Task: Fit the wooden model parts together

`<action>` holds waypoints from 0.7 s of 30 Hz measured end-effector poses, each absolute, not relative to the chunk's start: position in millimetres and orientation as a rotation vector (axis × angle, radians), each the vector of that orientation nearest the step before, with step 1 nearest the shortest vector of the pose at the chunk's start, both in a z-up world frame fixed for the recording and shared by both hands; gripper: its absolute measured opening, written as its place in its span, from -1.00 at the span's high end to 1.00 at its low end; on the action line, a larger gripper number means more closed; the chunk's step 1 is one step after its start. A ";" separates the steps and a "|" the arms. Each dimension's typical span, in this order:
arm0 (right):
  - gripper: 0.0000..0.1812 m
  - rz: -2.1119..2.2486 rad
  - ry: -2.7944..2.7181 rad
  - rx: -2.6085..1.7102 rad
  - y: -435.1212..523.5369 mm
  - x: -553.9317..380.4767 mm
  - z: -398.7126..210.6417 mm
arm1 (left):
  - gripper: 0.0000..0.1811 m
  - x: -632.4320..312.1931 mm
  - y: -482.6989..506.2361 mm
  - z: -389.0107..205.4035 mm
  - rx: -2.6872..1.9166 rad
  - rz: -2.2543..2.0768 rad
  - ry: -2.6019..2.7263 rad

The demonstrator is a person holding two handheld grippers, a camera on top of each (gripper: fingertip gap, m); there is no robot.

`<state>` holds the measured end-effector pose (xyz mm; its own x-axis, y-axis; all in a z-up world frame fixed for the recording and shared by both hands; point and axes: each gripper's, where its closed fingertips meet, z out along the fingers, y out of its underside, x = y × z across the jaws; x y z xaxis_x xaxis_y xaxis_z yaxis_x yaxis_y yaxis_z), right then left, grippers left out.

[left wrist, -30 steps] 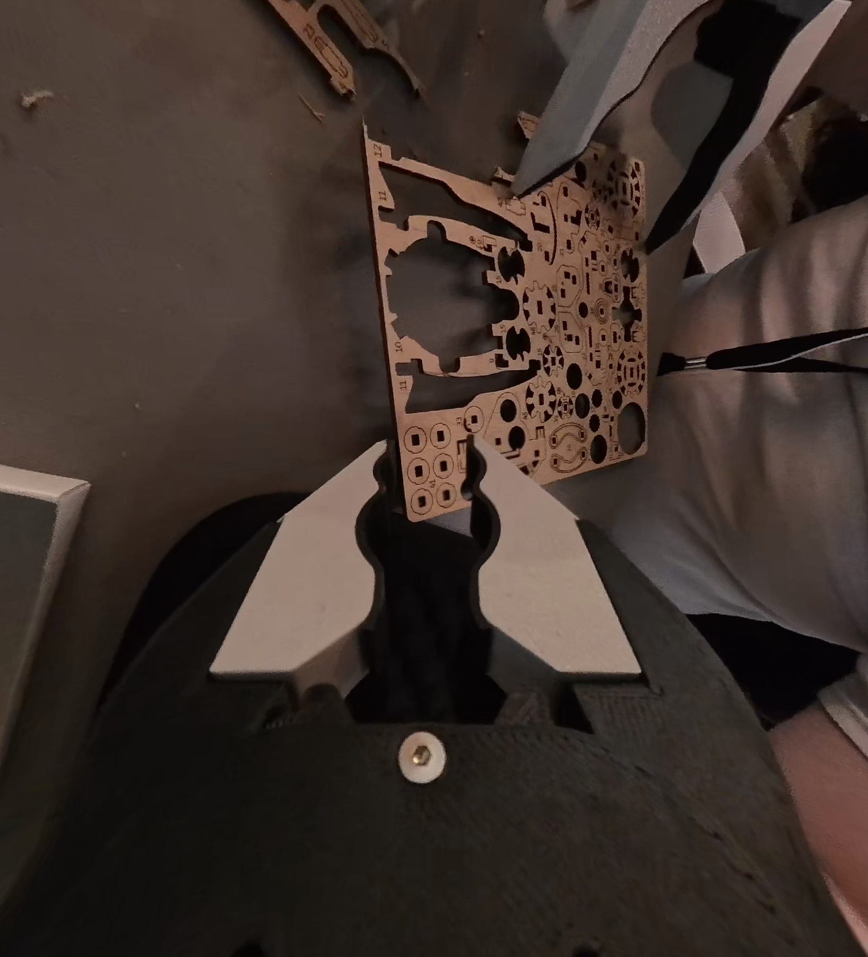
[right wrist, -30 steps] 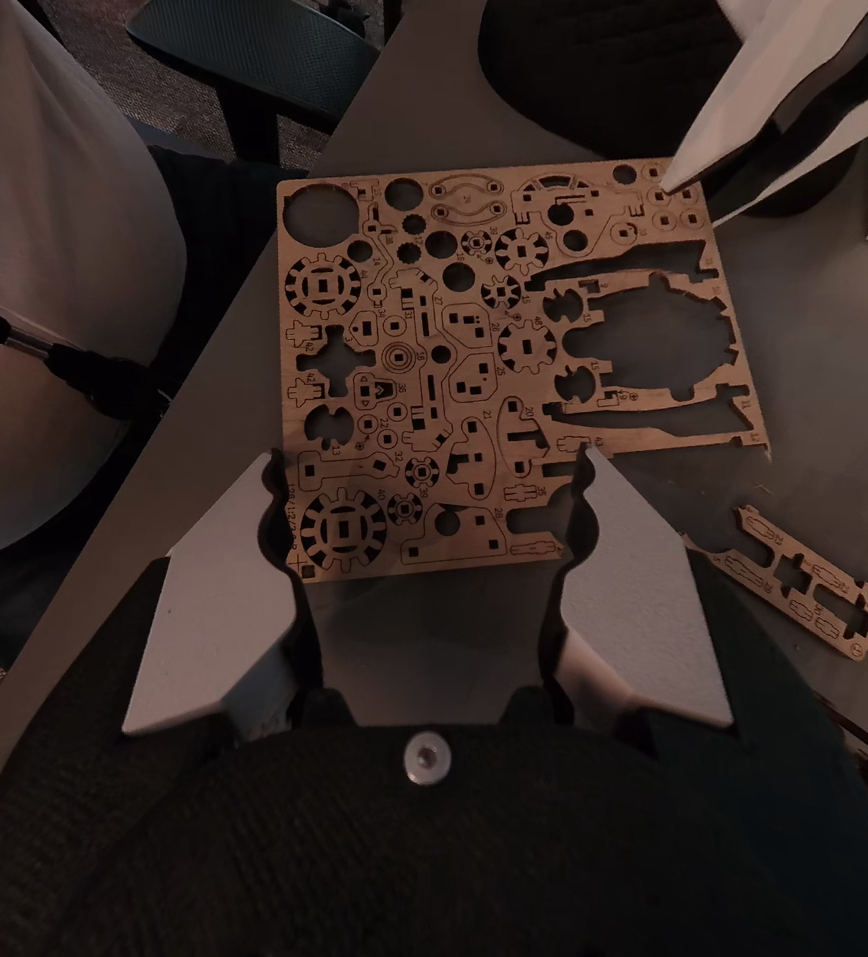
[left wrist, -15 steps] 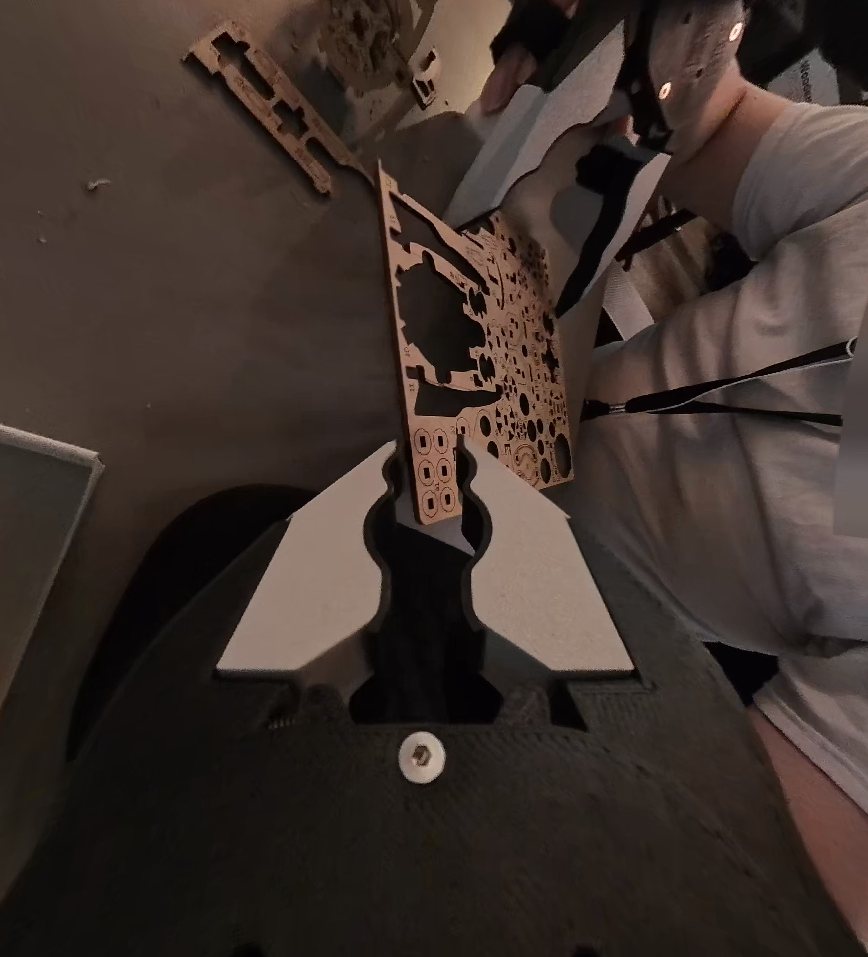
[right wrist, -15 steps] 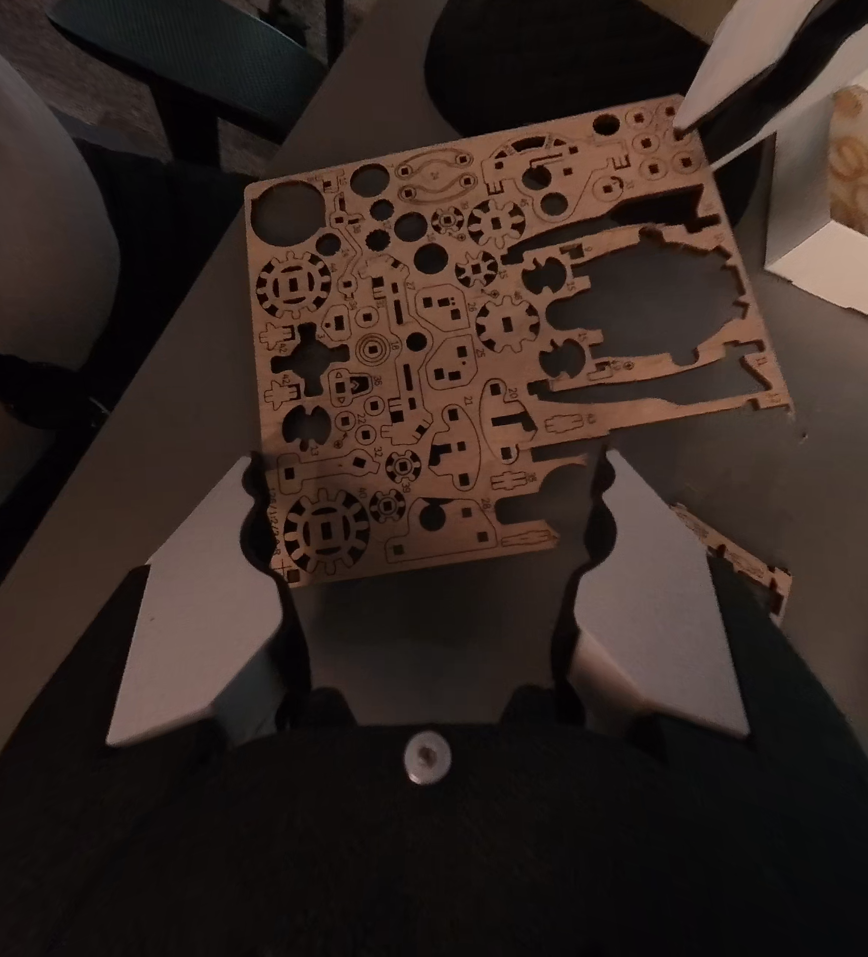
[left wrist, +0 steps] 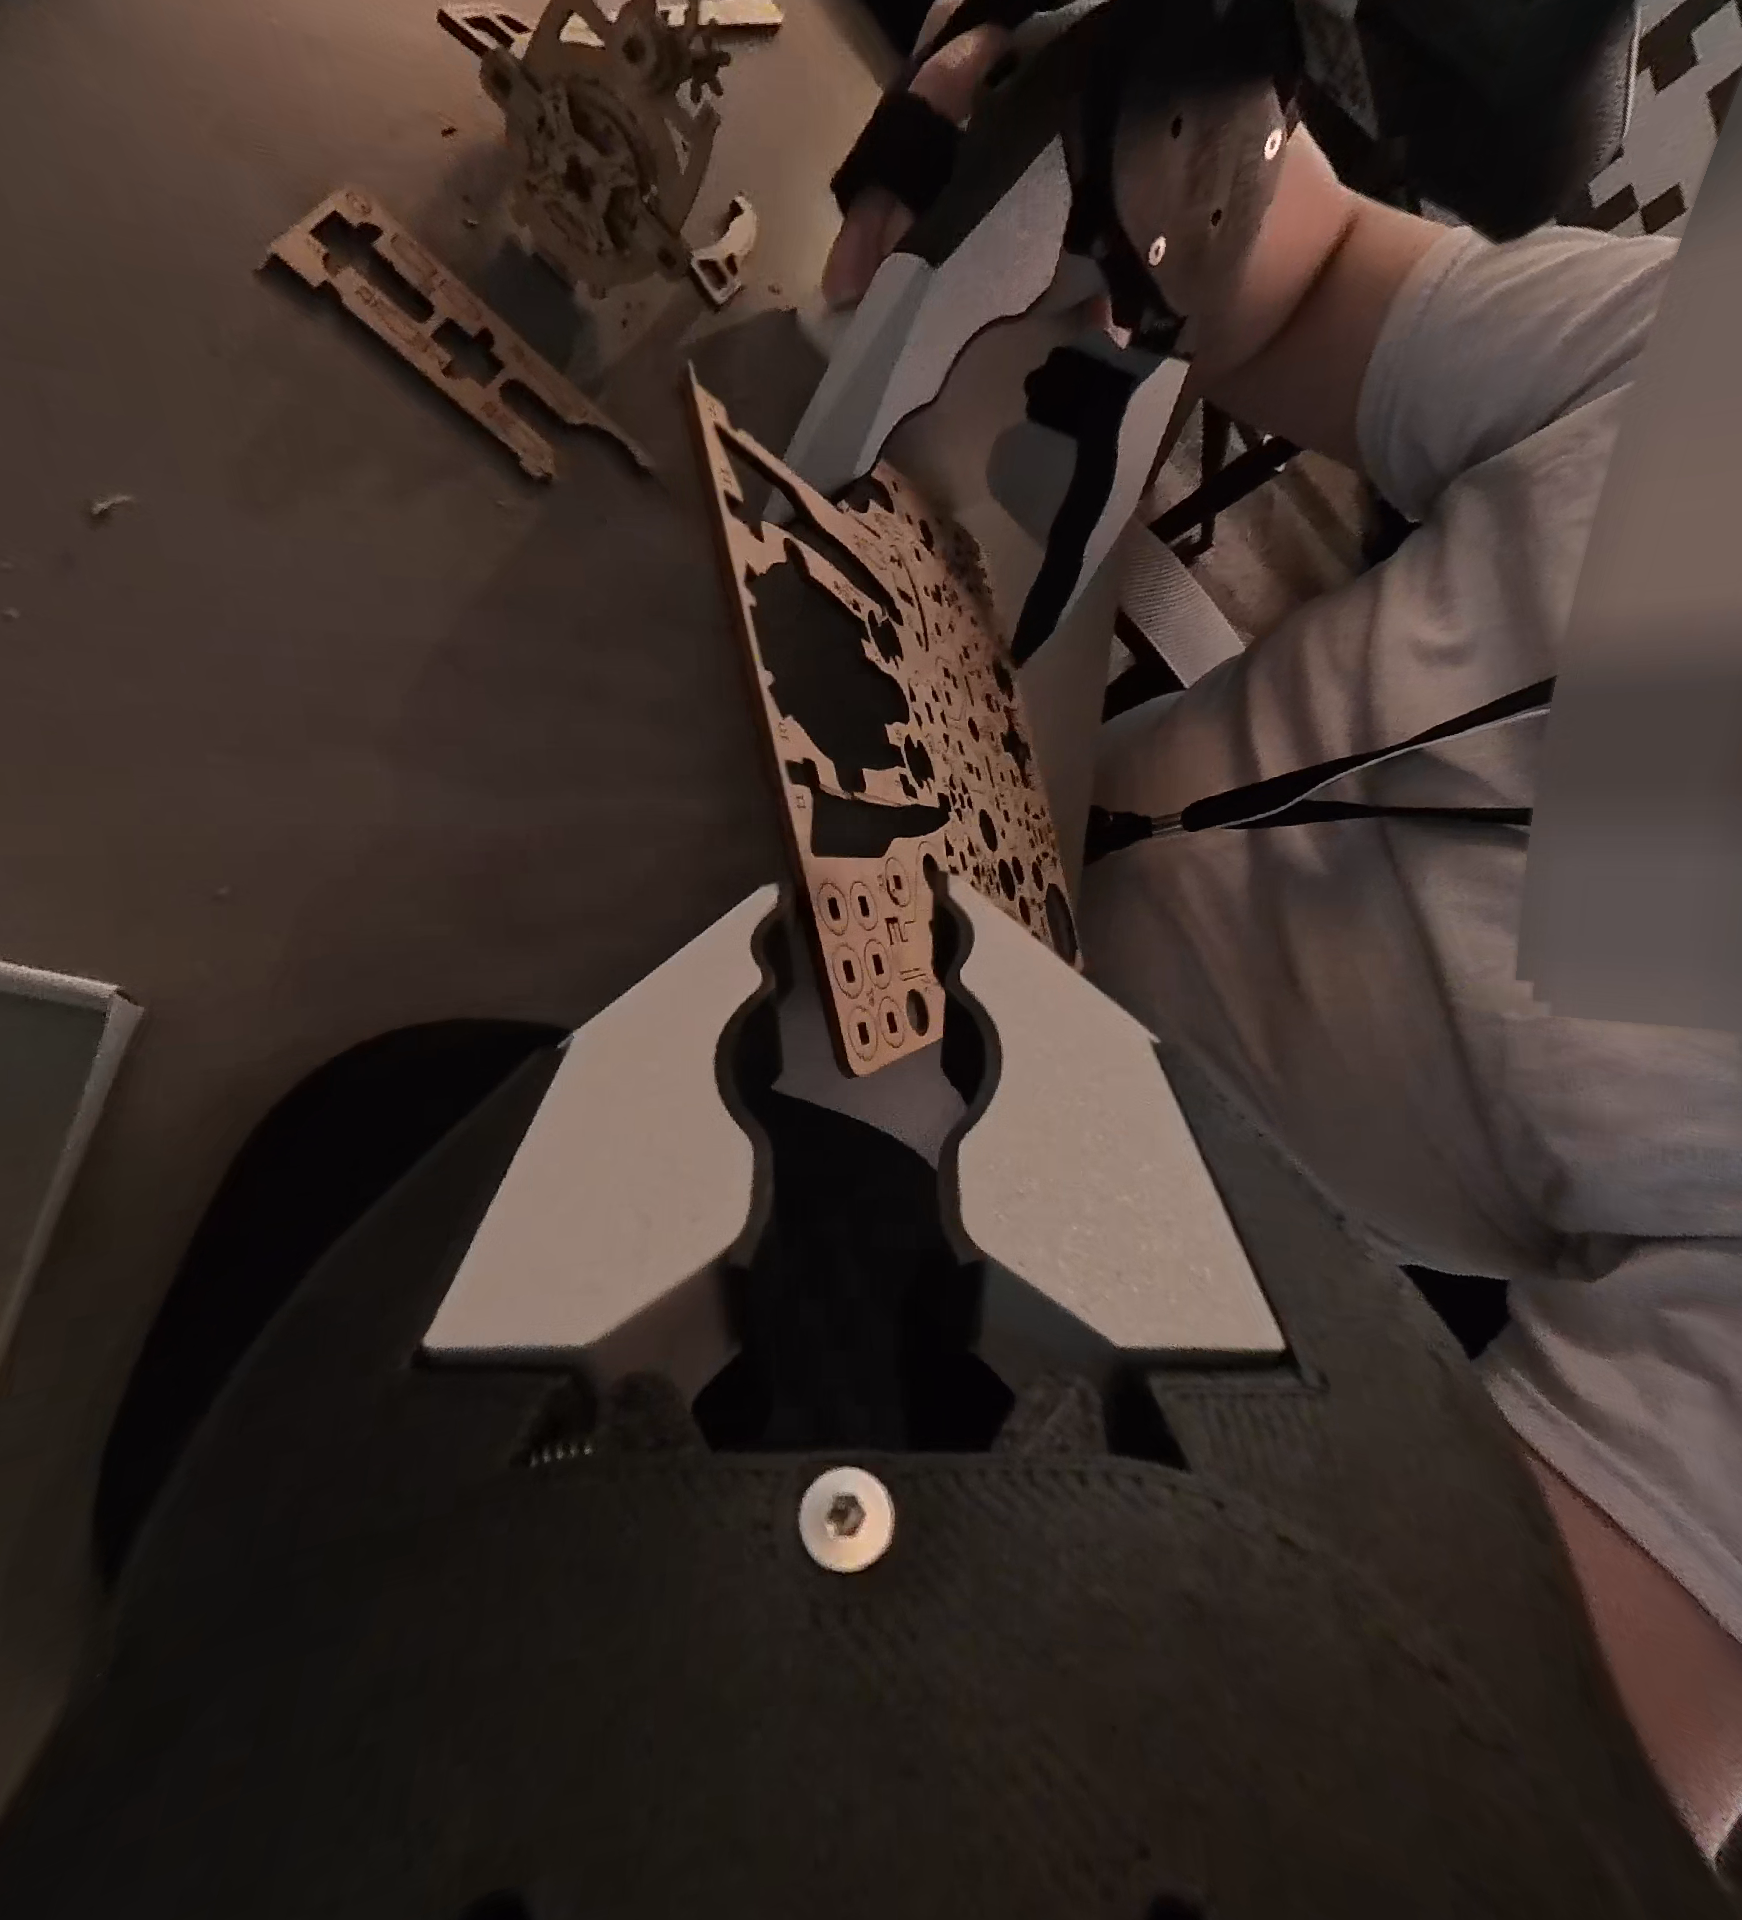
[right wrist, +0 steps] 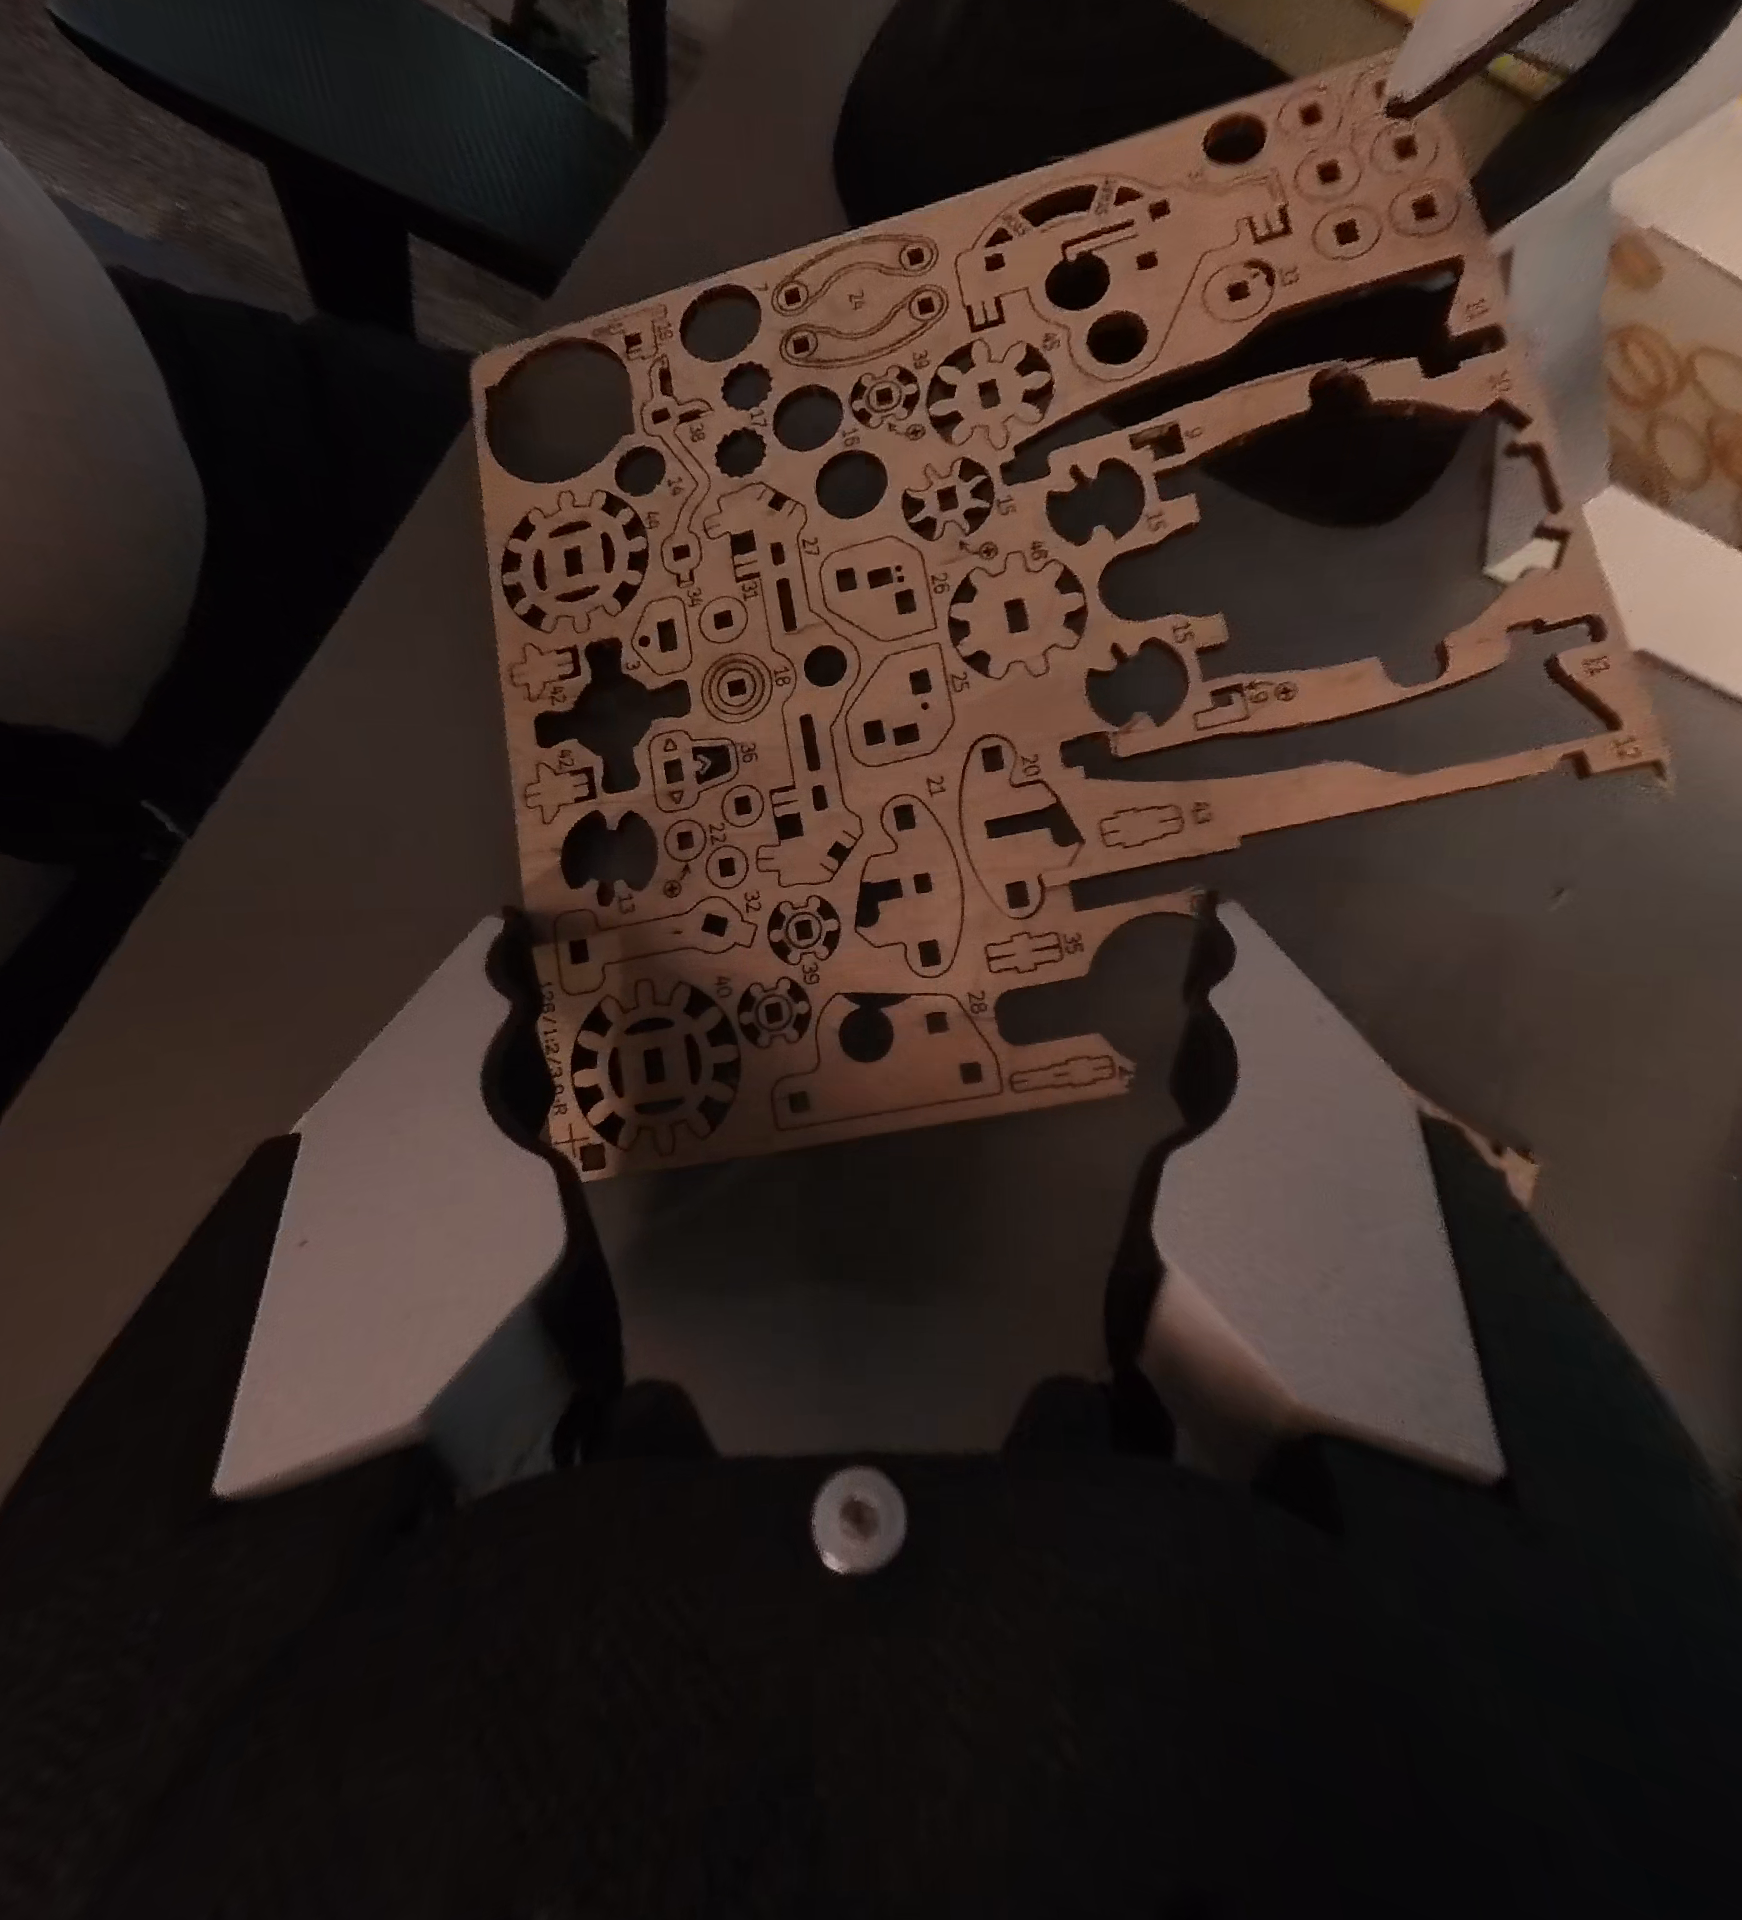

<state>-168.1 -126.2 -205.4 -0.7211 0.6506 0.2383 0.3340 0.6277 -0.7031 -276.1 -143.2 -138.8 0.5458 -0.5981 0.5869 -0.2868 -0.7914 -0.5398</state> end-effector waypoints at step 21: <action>-0.24 1.170 -2.277 -0.951 -130.0 -170.7 -182.4 | 0.89 -262.5 -152.1 -129.1 -2.392 -1.011 0.973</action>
